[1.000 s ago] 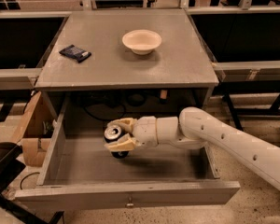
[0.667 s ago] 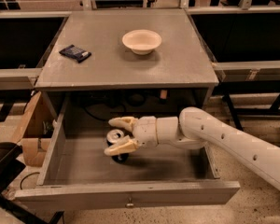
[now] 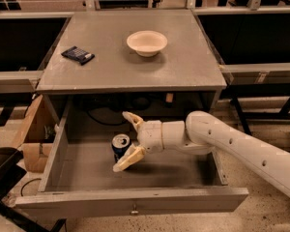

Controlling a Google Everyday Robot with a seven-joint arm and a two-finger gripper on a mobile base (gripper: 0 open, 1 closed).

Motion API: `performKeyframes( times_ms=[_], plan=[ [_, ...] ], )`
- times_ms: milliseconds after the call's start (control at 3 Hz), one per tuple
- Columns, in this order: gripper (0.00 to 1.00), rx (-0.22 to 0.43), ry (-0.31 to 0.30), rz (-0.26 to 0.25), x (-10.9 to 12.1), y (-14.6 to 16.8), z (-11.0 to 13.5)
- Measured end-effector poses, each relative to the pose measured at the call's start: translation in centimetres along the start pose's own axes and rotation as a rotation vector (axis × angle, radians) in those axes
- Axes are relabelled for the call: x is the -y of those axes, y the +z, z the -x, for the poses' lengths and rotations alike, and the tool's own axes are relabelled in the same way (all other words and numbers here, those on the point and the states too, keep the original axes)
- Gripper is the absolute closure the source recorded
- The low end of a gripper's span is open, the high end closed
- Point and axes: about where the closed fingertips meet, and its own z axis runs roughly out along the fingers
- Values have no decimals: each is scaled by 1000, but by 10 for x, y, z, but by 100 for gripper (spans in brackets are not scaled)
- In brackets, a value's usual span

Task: Place pepsi can into top drawer

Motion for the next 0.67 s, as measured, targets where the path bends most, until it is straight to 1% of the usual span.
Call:
performKeyframes(
  times_ms=[333, 667],
  plan=[
    [0, 24, -20, 5, -2, -1, 7],
    [0, 91, -110, 30, -12, -26, 43]
  ],
)
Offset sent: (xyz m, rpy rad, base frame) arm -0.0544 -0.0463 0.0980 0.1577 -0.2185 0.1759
